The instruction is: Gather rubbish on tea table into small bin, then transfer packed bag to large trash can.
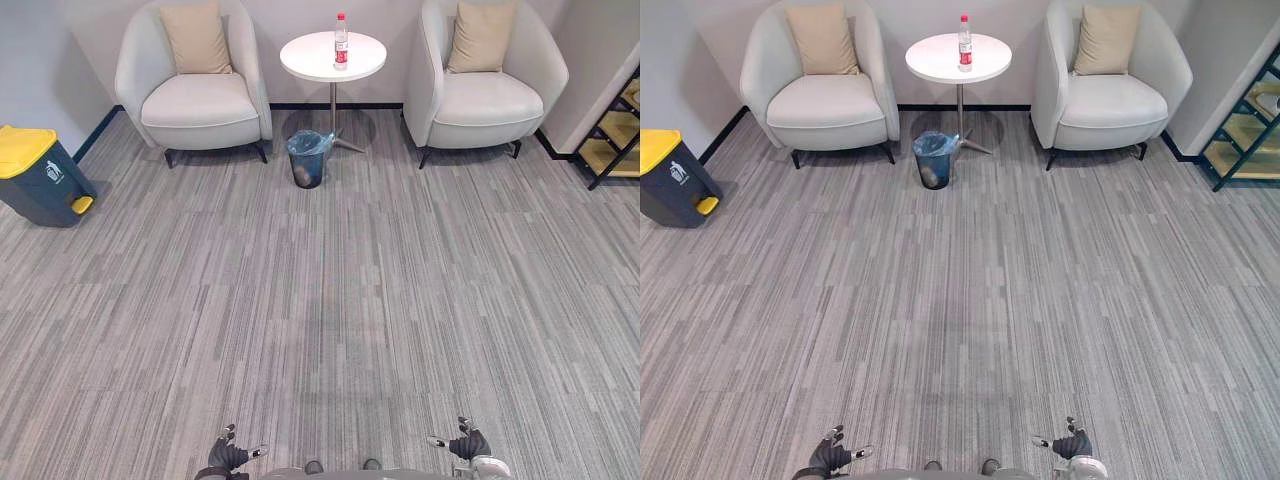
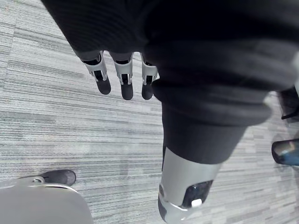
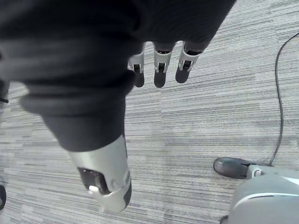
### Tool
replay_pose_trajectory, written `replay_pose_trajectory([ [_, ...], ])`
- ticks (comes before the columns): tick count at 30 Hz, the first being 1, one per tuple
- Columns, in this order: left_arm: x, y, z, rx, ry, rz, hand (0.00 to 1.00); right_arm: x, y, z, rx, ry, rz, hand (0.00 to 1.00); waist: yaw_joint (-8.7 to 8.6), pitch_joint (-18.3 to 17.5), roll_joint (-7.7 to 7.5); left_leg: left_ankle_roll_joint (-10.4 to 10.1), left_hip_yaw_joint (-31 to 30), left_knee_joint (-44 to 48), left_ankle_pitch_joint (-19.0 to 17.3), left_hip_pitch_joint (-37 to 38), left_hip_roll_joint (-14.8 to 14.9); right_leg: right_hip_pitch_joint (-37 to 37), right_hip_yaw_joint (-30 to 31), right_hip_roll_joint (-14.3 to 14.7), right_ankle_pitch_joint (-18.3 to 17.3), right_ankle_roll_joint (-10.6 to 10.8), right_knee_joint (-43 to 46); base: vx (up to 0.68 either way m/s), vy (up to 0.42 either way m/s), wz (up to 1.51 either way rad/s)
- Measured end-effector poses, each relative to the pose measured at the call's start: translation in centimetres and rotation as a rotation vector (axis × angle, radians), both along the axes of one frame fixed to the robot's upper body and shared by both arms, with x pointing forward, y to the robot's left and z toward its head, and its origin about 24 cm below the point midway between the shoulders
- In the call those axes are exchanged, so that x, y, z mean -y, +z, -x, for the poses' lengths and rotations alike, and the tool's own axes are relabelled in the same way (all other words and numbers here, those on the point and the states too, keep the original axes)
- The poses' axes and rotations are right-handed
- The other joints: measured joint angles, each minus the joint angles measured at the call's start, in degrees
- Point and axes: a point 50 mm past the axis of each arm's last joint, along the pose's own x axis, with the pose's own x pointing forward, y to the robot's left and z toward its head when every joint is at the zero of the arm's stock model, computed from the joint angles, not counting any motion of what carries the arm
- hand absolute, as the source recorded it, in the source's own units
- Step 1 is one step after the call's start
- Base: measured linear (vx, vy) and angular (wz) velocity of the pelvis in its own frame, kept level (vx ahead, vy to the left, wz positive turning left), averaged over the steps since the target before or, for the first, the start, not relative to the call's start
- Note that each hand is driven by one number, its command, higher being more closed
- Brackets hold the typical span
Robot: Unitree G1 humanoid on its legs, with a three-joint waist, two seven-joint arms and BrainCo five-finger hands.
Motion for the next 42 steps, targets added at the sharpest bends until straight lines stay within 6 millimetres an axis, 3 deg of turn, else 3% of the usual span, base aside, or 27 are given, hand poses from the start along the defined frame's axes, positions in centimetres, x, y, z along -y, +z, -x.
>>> replay_pose_trajectory([
  [24,0.0,0.0,0.1,0.000,0.008,0.004,0.00,1.4,0.6,-0.6,0.026,-0.006,0.031,0.00,-0.05,0.4,0.04,-0.6,0.2,0.0,-0.4,1.0,0.0,0.4,0.0,-0.1,-0.1,0.1,0.7,-0.02,-0.009,0.00],
  [32,-0.5,0.1,0.1,-0.004,-0.012,-0.001,0.00,1.7,0.7,-0.6,0.025,0.008,0.025,0.00,-0.06,0.4,0.14,-0.5,1.5,-1.1,-0.3,0.8,0.1,0.0,0.4,0.1,0.8,-1.2,-0.4,-0.01,-0.003,-0.03],
  [41,-0.5,0.1,0.1,-0.005,-0.015,-0.001,0.00,1.7,0.7,-0.6,0.021,0.010,0.025,0.00,0.02,0.4,0.06,-0.5,3.5,-1.8,-0.4,0.5,0.1,-1.2,1.8,0.3,0.9,-1.4,-0.9,-0.01,-0.017,-0.09],
  [42,-0.5,0.1,0.0,-0.002,-0.016,-0.001,0.00,1.7,0.8,-0.9,0.028,0.012,0.026,0.00,0.02,0.4,0.12,0.2,4.5,-1.6,-0.9,-0.3,0.3,-2.1,2.5,0.6,0.9,-1.5,-0.9,0.02,-0.023,-0.29],
])
